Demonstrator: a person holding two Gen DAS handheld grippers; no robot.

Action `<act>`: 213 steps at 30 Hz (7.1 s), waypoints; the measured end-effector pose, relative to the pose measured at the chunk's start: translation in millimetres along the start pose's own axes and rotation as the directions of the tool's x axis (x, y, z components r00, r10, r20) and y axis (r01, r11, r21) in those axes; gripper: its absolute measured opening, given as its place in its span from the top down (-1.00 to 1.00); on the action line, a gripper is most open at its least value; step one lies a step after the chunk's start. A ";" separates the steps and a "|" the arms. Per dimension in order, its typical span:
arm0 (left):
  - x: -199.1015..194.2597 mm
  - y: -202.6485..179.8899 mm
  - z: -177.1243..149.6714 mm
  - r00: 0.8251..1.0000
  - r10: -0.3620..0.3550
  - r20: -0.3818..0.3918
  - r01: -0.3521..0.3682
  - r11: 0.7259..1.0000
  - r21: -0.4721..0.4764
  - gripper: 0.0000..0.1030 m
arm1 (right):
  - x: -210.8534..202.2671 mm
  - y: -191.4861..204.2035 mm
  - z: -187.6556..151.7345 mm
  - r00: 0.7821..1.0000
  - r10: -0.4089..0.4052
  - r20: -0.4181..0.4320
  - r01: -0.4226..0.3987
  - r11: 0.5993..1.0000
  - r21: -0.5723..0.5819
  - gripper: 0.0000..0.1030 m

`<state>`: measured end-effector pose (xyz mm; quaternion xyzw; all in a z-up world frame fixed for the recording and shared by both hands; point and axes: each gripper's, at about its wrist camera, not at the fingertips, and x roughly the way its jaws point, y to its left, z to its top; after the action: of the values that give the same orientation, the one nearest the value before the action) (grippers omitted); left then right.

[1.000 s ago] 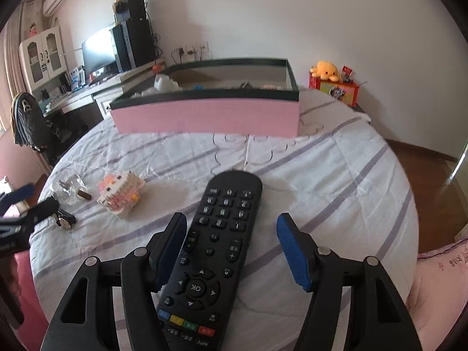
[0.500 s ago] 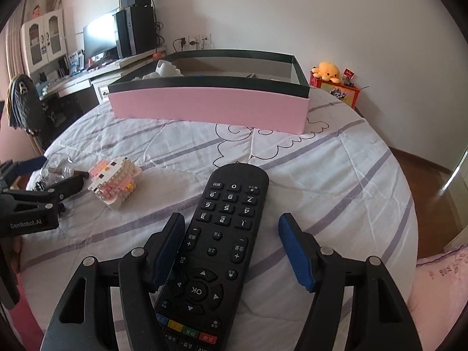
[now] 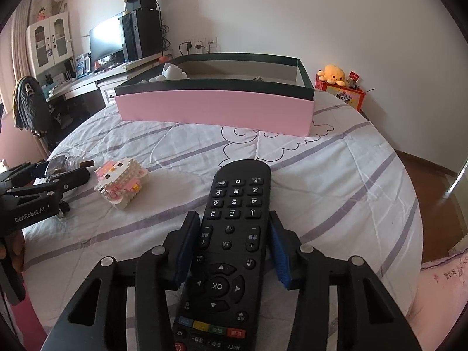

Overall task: Organize rigid objects
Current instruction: 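Grasp the corked glass jar with the left gripper while the right grasps the black remote, then lift the jar and remote and carry them over the pink box, then lower the jar and remote into the pink box and open both grippers, then withdraw both tools from the box toward the remaining bed items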

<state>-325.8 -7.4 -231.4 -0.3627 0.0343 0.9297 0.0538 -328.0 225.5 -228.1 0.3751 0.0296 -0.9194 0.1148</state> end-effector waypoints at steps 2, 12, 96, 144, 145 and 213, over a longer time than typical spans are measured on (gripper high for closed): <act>-1.5 -0.2 0.5 1.000 0.000 0.004 0.000 1.000 -0.006 -0.23 | -0.7 -0.1 -0.6 1.000 0.003 0.006 -0.003 1.000 0.002 0.13; -5.3 -7.2 2.5 1.000 -0.019 0.010 0.019 1.000 -0.006 -0.23 | -3.0 2.5 -1.6 0.999 -0.048 0.000 0.048 0.999 0.013 0.11; -222.5 -21.8 83.7 0.857 0.151 0.492 -0.159 0.987 -0.025 -0.18 | -176.0 38.7 85.1 0.894 0.165 0.416 -0.134 0.986 -0.103 0.13; 104.2 -45.8 193.4 0.983 0.092 0.156 -0.095 0.995 0.009 -0.20 | 78.2 -30.7 187.4 0.959 0.201 0.202 -0.199 0.979 -0.031 0.13; 104.4 -44.2 193.0 0.983 0.099 0.156 -0.100 0.995 0.001 -0.20 | 79.3 -28.5 187.1 0.959 0.200 0.201 -0.196 0.980 -0.038 0.13; 42.7 -33.2 203.9 0.966 0.083 0.244 -0.069 0.995 -0.067 -0.99 | 41.5 -37.6 164.1 0.960 0.067 0.273 -0.084 0.995 0.053 -0.54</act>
<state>-489.6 49.7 -111.4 -0.2441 0.0143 0.9696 0.0115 -477.6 231.2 -140.5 0.2504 -0.0302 -0.9574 0.1407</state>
